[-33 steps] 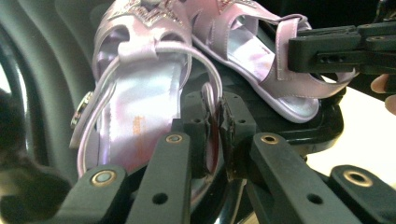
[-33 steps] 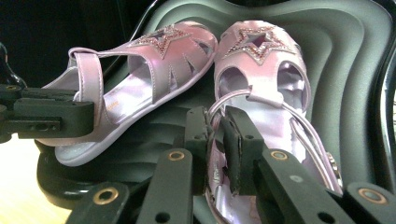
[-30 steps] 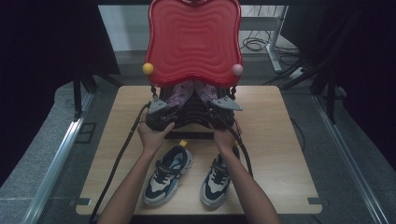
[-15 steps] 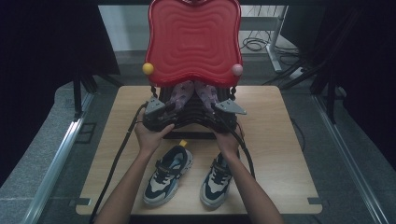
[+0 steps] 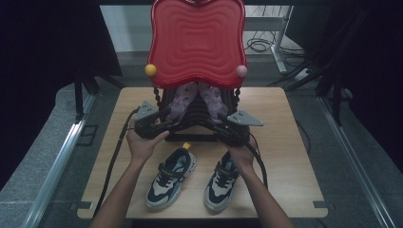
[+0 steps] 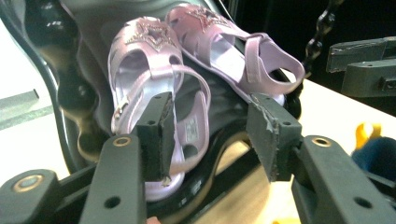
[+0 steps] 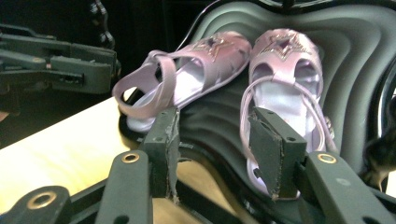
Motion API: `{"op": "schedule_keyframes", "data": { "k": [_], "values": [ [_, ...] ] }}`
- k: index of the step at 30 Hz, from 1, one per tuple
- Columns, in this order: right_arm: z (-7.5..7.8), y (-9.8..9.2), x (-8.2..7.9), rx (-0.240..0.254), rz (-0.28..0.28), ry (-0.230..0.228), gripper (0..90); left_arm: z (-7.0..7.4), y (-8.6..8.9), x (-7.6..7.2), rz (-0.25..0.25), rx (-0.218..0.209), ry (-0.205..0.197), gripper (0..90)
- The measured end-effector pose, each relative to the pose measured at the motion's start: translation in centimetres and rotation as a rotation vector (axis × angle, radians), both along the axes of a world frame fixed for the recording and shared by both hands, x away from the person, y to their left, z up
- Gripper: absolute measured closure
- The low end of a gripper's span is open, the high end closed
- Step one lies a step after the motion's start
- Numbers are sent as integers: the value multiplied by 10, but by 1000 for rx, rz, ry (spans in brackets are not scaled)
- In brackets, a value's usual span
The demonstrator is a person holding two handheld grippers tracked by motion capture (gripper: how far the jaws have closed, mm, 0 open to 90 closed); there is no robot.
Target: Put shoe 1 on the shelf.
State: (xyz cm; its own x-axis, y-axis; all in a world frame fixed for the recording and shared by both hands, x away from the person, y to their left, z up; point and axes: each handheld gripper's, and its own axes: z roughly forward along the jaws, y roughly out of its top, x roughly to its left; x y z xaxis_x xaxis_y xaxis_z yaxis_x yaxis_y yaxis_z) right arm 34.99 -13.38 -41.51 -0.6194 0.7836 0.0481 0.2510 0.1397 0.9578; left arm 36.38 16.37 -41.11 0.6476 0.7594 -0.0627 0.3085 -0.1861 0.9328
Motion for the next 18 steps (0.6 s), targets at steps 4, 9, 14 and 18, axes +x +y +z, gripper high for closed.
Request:
{"op": "schedule_keyframes", "data": {
  "k": [4,9,14,18],
  "values": [
    [-3,-7,-9,-19,30,22,505,-2,6,-10,-20,-5,45,533],
    [-6,-11,-15,-19,55,40,491,-7,7,-17,-45,22,83,526],
    [-14,-18,-21,-50,58,44,470,-19,10,-25,-46,18,123,524],
    [-16,-22,-27,-65,73,36,468,-23,12,-31,-51,9,130,534]
  ]
}}
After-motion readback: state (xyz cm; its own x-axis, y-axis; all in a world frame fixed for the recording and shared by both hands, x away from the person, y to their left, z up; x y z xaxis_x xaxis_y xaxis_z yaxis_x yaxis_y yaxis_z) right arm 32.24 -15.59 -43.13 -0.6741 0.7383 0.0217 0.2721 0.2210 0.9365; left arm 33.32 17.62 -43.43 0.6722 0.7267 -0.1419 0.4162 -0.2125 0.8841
